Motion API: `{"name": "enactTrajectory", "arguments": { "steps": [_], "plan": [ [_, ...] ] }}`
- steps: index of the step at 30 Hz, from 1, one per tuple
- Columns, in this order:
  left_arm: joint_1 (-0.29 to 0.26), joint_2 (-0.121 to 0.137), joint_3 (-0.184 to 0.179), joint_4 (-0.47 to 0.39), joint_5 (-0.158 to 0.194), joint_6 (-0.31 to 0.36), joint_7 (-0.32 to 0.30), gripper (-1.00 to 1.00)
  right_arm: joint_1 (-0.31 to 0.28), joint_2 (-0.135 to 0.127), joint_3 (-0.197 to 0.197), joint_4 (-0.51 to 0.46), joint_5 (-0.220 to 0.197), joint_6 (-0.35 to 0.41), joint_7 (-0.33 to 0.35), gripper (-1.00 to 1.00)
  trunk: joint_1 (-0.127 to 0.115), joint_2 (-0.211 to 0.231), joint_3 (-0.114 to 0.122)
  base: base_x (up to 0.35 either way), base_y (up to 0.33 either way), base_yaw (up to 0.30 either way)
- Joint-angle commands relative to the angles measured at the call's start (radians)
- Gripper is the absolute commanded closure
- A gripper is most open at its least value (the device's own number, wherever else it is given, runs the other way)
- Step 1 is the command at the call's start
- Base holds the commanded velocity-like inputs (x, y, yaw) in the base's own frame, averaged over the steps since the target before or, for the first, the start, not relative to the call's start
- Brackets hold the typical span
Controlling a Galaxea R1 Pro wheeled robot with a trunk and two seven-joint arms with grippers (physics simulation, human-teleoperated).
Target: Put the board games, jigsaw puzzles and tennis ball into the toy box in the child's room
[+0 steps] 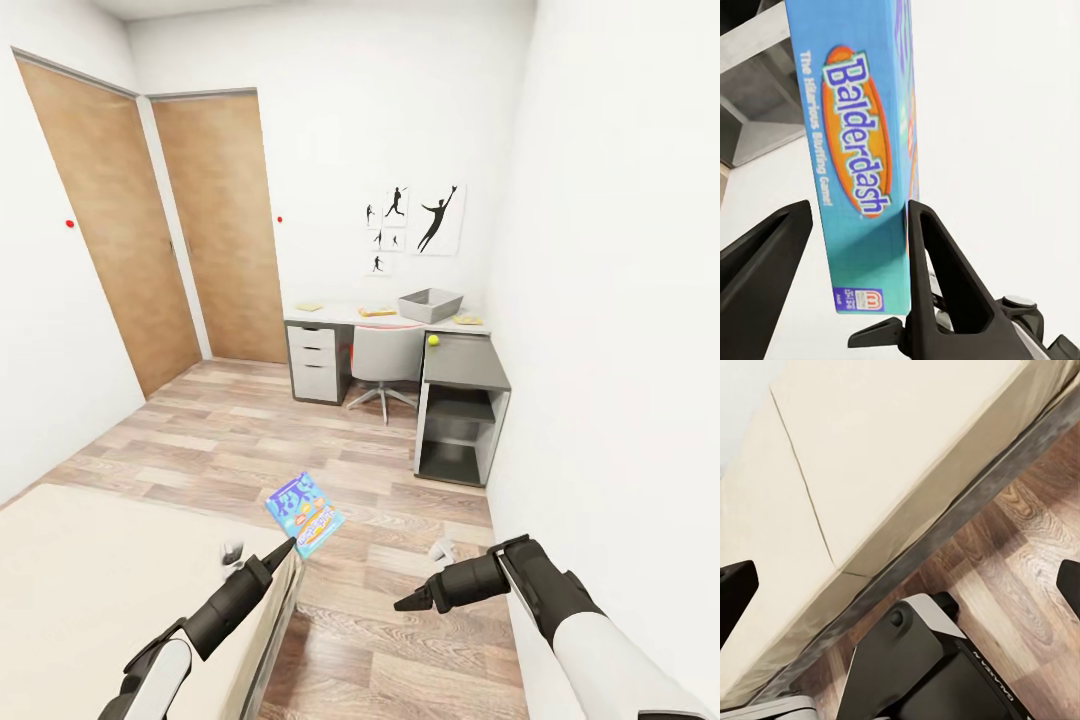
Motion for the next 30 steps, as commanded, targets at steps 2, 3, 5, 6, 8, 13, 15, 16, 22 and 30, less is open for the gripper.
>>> {"name": "enactTrajectory", "arguments": {
  "steps": [2,3,5,6,8,13,15,16,22,30],
  "plan": [
    [-0.001,0.0,0.001,0.0,0.009,0.009,-0.001,1.0,-0.001,0.0,-0.002,-0.002,0.005,0.01,0.005,-1.0,0.0,-0.002,-0.002,0.0,0.0,0.0],
    [-0.001,0.0,0.0,0.0,0.009,0.009,-0.001,1.0,-0.001,0.0,-0.002,-0.002,0.006,0.01,0.006,-1.0,0.0,-0.002,-0.002,0.0,0.0,0.0],
    [-0.001,0.0,0.0,0.0,0.009,0.008,-0.001,1.0,-0.001,0.0,-0.002,-0.002,0.006,0.01,0.006,-1.0,0.0,-0.002,-0.002,0.0,0.0,0.0],
    [-0.001,0.0,0.0,0.0,0.009,0.009,-0.001,1.0,-0.001,0.0,-0.001,-0.002,0.006,0.01,0.006,-1.0,0.0,-0.002,-0.002,0.0,0.0,0.0],
    [-0.001,0.0,0.0,0.0,0.009,0.009,-0.001,1.0,-0.001,0.0,-0.001,-0.002,0.006,0.01,0.006,-1.0,0.0,-0.002,-0.002,0.0,0.0,0.0],
    [-0.001,0.0,0.0,0.0,0.009,0.009,-0.001,1.0,-0.001,0.0,-0.003,-0.002,0.006,0.009,0.006,-1.0,0.0,-0.002,-0.002,0.0,0.0,0.0],
    [-0.001,0.0,0.0,0.0,0.009,0.009,-0.001,1.0,-0.001,0.0,-0.003,-0.002,0.006,0.009,0.006,-1.0,0.0,-0.002,-0.002,0.0,0.0,0.0],
    [-0.001,0.0,0.0,0.0,0.009,0.009,-0.001,1.0,-0.001,0.0,-0.004,-0.002,0.005,0.009,0.005,-1.0,0.0,-0.002,-0.002,0.0,0.0,0.0],
    [-0.001,-0.001,0.0,0.0,0.009,0.008,-0.001,1.0,-0.001,0.0,-0.005,-0.002,0.005,0.009,0.005,-1.0,0.0,-0.002,-0.002,0.0,0.0,0.0],
    [-0.001,-0.003,-0.006,-0.001,0.008,0.008,-0.003,1.0,-0.002,0.0,-0.008,-0.002,0.003,0.009,0.003,-1.0,0.0,-0.002,-0.002,0.0,0.0,0.0]
  ]
}}
